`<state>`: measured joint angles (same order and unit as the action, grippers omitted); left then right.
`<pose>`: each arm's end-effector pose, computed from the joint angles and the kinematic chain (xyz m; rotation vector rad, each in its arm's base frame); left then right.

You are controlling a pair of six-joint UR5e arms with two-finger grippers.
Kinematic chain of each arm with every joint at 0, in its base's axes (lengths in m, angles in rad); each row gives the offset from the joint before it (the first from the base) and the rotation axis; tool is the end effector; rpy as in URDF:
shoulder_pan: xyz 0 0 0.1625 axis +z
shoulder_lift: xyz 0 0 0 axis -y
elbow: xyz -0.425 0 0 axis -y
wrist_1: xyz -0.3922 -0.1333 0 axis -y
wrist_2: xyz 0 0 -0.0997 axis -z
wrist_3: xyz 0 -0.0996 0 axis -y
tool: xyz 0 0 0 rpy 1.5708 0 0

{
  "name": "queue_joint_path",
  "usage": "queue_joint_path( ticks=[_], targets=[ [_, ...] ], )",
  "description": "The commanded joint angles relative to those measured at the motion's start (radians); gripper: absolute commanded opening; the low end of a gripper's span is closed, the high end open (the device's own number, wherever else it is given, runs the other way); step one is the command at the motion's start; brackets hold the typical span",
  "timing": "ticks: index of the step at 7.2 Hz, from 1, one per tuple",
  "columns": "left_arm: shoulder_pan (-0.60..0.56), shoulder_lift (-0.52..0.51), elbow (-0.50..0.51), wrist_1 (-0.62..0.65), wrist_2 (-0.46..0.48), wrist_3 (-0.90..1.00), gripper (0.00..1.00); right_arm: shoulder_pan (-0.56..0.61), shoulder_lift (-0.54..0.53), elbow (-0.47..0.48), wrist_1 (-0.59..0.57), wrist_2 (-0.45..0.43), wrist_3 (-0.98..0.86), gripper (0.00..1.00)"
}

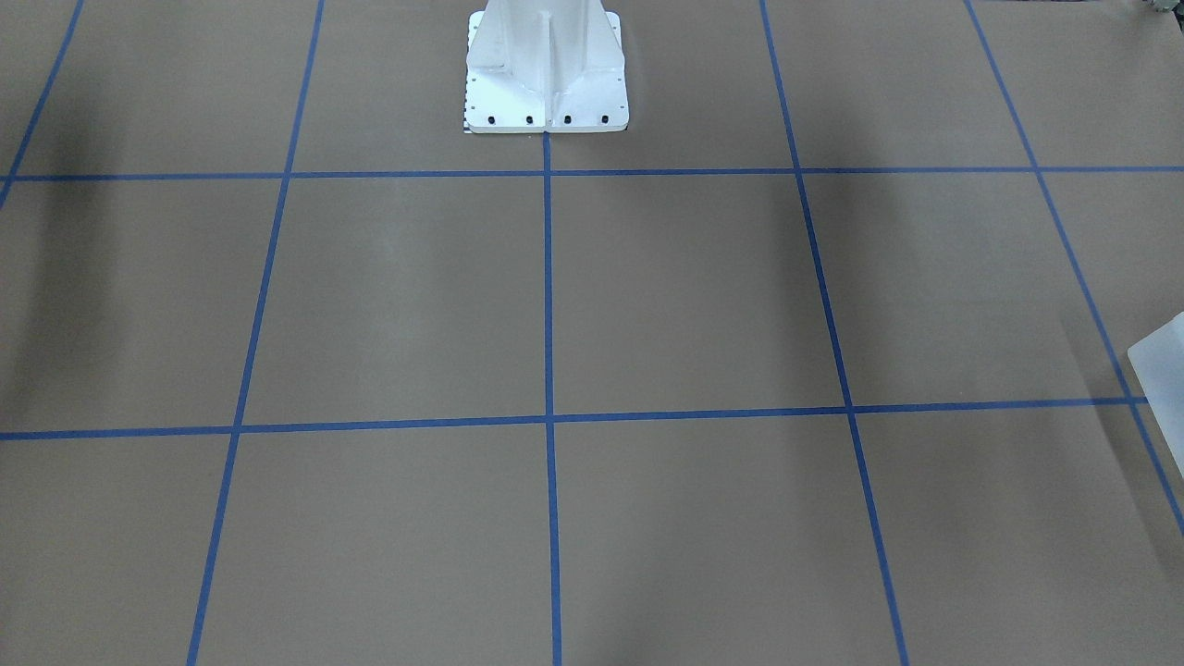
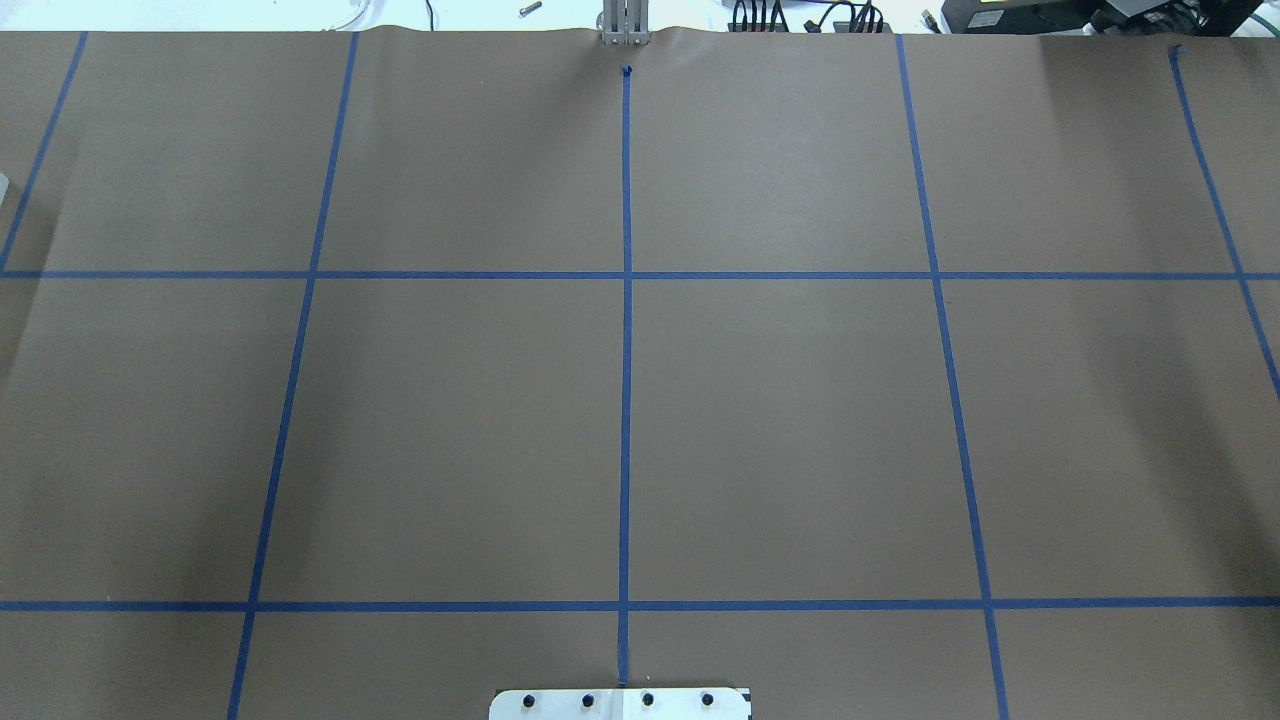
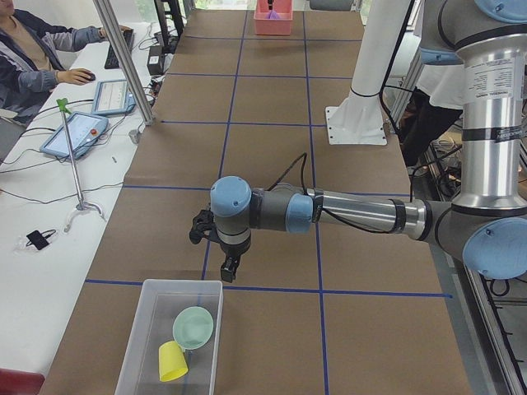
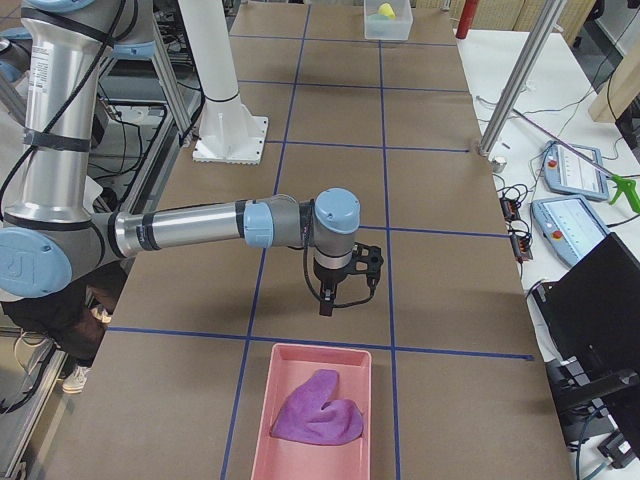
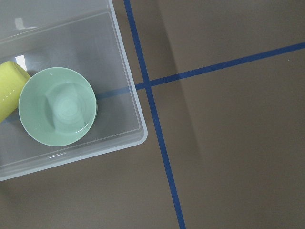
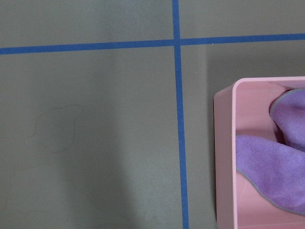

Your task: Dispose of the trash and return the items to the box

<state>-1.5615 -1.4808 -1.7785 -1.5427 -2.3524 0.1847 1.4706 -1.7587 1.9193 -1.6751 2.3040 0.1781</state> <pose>-0.0589 -0.4575 0.6012 0.1534 0.7722 0.2189 0.0251 -0.4161 0.5856 -0.0484 -0.7335 0.0537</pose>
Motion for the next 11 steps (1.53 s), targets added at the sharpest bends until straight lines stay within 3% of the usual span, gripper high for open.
queue_joint_path(
  ticks=[1,2,8,11],
  targets=[
    [-0.002,0.007,-0.022,-0.008,-0.028,-0.002,0.98,0.000,-0.001,-0.002,0.000,0.000,0.000,1.00],
    [-0.002,0.007,-0.016,-0.007,-0.083,-0.008,0.98,0.000,-0.001,0.000,0.000,0.000,0.000,1.00],
    [0.000,0.010,-0.001,0.007,-0.054,-0.011,0.98,0.000,0.002,0.000,0.002,0.000,0.000,1.00],
    [-0.008,0.011,0.065,0.003,-0.067,-0.008,0.98,0.000,0.001,0.004,0.000,0.000,0.000,1.00]
  ],
)
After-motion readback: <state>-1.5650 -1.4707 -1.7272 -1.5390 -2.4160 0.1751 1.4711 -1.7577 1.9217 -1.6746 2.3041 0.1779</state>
